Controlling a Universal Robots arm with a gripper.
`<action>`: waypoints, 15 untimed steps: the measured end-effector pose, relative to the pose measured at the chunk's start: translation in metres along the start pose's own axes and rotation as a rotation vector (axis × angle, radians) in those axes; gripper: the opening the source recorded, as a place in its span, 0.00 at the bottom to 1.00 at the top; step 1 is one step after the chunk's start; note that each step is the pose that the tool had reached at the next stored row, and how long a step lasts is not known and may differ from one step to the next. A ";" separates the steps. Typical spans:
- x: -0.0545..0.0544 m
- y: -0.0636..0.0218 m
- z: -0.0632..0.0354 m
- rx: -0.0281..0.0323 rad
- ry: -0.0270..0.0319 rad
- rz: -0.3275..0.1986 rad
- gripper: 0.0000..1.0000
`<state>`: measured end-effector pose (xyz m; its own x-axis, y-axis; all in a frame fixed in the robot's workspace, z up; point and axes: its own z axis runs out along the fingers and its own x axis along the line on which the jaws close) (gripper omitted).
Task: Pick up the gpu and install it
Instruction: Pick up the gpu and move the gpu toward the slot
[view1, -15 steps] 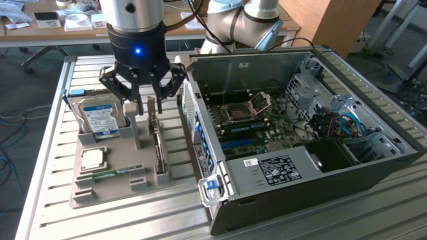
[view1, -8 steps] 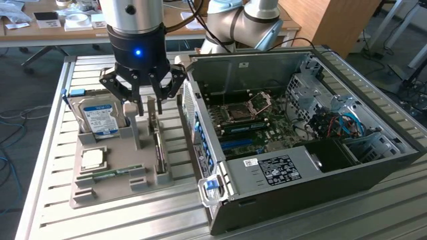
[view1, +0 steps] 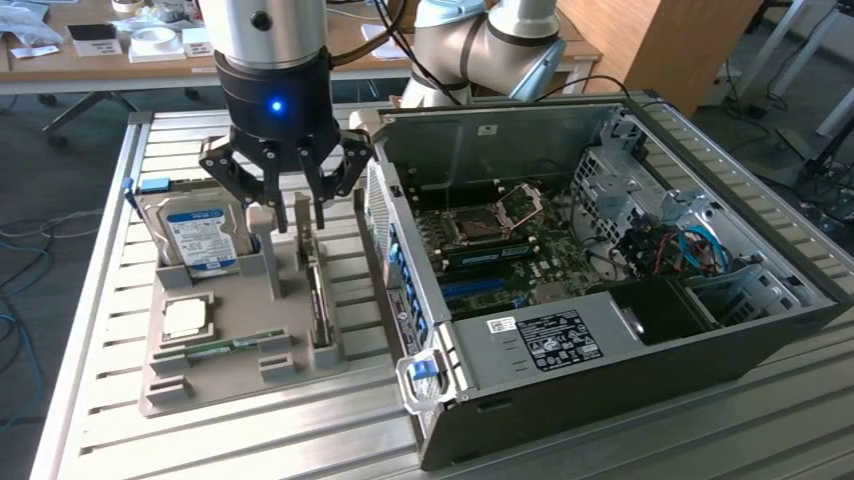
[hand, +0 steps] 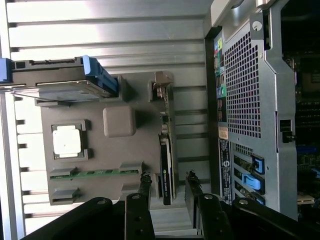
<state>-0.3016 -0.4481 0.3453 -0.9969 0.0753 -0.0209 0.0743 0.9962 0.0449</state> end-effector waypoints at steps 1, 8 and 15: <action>0.000 0.0000 0.0000 0.0000 0.0001 0.000 0.41; 0.000 0.0000 0.0003 -0.0007 0.0001 0.000 0.41; 0.000 -0.0001 0.0017 -0.0008 0.0000 0.000 0.41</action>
<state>-0.3016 -0.4482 0.3435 -0.9969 0.0753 -0.0210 0.0743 0.9962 0.0457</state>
